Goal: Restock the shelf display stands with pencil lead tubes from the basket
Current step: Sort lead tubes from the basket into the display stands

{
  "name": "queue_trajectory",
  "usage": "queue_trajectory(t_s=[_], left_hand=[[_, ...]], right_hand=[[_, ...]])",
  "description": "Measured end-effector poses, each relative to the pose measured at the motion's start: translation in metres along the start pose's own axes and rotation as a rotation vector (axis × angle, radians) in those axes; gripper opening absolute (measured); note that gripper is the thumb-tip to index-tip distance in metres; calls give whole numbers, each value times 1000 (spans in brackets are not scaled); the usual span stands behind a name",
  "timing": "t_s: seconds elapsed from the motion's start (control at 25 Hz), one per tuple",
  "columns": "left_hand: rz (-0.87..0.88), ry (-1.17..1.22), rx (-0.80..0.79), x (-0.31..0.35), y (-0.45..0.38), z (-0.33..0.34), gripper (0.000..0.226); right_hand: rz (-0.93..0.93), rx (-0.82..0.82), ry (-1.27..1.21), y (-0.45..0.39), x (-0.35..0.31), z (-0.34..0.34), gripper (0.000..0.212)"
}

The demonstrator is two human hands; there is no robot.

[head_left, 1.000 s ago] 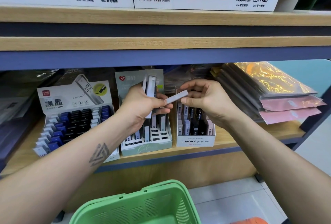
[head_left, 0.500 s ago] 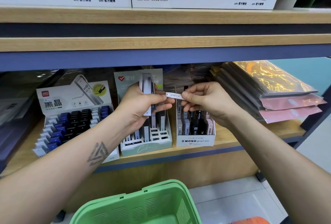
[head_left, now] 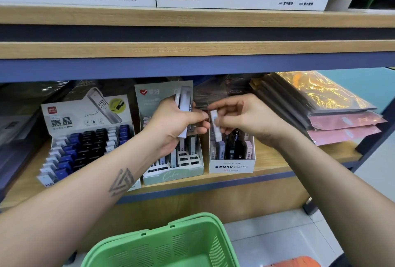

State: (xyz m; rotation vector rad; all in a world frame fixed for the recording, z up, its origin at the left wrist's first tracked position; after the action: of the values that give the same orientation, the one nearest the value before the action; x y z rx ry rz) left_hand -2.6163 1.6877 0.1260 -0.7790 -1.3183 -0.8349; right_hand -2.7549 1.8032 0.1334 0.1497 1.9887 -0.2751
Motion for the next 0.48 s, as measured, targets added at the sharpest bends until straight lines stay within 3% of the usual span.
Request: queue_trajectory(t_s=[0.24,0.48], left_hand=[[-181,231,23,-7,-5,-5,19],[-274,321,-65,-11,-5,1,11]], right_hand=[[43,439,55,24,4,-58,14],[-19,477,312,14,-2,-56,22]])
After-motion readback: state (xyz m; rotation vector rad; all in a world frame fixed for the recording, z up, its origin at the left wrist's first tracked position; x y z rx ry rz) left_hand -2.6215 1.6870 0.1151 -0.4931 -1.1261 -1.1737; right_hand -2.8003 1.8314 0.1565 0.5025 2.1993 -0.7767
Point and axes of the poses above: each hand's wrist, its own y-axis away from the middle knuckle, its own z-axis out of the palm, x = y × z, the point moved 5 cm from there along -y, towards the middle knuckle, and after that the axes turned 9 degrees about -x, right-handed, at the moved point
